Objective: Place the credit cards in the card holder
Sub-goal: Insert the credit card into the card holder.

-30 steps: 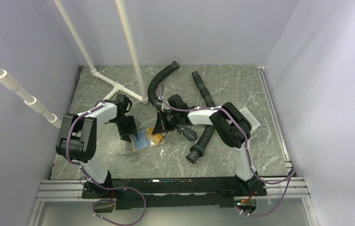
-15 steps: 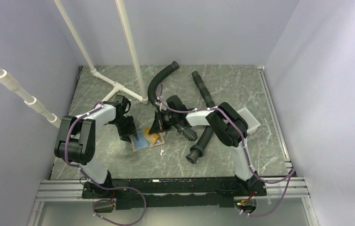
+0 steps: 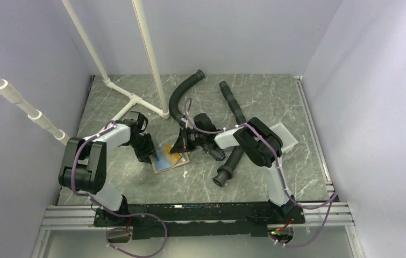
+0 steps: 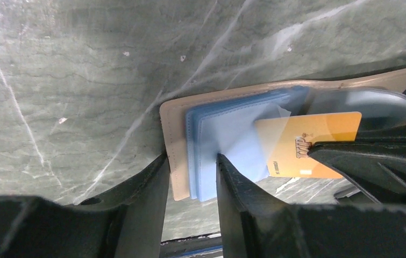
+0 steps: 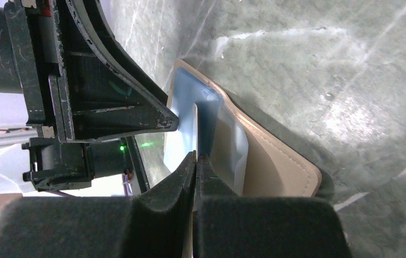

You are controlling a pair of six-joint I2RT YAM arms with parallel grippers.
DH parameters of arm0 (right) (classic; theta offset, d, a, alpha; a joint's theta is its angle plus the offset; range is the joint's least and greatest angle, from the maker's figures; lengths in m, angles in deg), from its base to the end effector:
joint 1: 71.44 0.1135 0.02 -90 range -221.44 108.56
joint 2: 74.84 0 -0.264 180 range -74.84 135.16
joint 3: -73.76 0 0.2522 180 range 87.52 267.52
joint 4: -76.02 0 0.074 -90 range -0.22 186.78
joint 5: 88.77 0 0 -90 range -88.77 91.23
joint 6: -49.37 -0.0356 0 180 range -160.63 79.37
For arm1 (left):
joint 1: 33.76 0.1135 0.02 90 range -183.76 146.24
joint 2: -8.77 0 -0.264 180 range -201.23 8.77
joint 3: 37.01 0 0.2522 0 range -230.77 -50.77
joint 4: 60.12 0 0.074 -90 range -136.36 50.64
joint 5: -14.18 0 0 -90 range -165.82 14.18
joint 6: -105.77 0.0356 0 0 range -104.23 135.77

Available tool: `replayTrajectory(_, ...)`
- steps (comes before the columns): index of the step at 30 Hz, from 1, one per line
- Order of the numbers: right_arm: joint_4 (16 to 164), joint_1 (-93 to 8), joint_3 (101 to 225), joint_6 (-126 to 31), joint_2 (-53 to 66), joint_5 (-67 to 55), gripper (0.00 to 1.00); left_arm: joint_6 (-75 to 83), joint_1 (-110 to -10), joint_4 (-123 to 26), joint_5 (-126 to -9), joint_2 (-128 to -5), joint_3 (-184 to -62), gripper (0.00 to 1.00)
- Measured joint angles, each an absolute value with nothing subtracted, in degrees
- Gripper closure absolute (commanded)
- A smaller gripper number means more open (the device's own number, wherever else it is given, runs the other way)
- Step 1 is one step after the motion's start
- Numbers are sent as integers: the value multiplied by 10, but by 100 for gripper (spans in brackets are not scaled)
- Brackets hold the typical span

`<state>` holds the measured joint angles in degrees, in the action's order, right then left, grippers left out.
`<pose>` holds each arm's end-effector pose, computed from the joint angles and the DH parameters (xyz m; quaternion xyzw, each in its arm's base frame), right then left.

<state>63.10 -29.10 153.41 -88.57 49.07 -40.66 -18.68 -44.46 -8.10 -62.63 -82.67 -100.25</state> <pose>0.3046 0.3097 0.1043 -0.1351 0.8218 0.5441 0.1018 0.2612 -0.0576 0.1512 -0.1941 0.9706 -0.1382 0.0343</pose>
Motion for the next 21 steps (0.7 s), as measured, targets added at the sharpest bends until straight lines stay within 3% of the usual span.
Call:
replayTrajectory(19, 458, -282, 1441, -997, 488, -334, 100, -236, -444, -136, -584, -791, -950, 62)
replayTrajectory(21, 456, -279, 1433, -1003, 484, -322, 92, -241, -444, -140, -581, -788, -945, 63)
